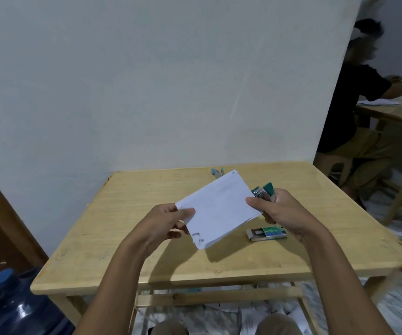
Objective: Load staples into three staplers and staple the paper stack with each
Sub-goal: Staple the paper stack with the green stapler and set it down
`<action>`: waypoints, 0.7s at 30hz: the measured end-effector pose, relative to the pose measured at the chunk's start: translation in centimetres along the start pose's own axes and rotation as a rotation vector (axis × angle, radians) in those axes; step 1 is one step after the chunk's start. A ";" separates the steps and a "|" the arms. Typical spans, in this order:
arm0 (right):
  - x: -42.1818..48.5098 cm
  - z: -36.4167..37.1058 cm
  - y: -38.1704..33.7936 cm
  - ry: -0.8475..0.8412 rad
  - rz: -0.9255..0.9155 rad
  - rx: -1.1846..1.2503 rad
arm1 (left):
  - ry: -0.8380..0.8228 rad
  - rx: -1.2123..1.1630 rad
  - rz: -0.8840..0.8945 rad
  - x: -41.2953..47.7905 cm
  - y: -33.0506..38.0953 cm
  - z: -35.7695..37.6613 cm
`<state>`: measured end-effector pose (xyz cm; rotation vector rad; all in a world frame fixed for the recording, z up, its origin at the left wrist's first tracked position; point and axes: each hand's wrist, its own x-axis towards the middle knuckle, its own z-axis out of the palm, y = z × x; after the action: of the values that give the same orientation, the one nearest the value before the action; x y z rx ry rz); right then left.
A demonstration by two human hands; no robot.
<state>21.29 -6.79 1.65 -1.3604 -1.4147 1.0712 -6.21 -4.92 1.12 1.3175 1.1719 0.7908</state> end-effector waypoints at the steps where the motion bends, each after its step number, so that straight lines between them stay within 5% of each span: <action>1: 0.2 0.0 -0.1 0.041 -0.007 -0.006 | -0.043 0.033 -0.016 0.2 0.0 0.2; 3: 0.5 0.2 -0.1 0.200 -0.025 -0.012 | -0.078 0.042 -0.041 0.8 -0.2 0.9; 7: 0.9 0.1 0.9 0.479 -0.004 0.016 | 0.120 -0.192 -0.066 3.4 -1.4 3.9; 14: 1.3 -0.9 1.7 0.393 0.096 0.063 | 0.187 -0.397 -0.066 10.3 0.5 11.4; 21: 3.7 -4.0 1.8 0.412 0.051 0.055 | 0.231 -0.200 -0.067 18.9 2.4 16.3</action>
<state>25.51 -2.99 1.03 -1.4818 -1.0454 0.7964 14.78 8.34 -2.15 1.0371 1.2751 1.0039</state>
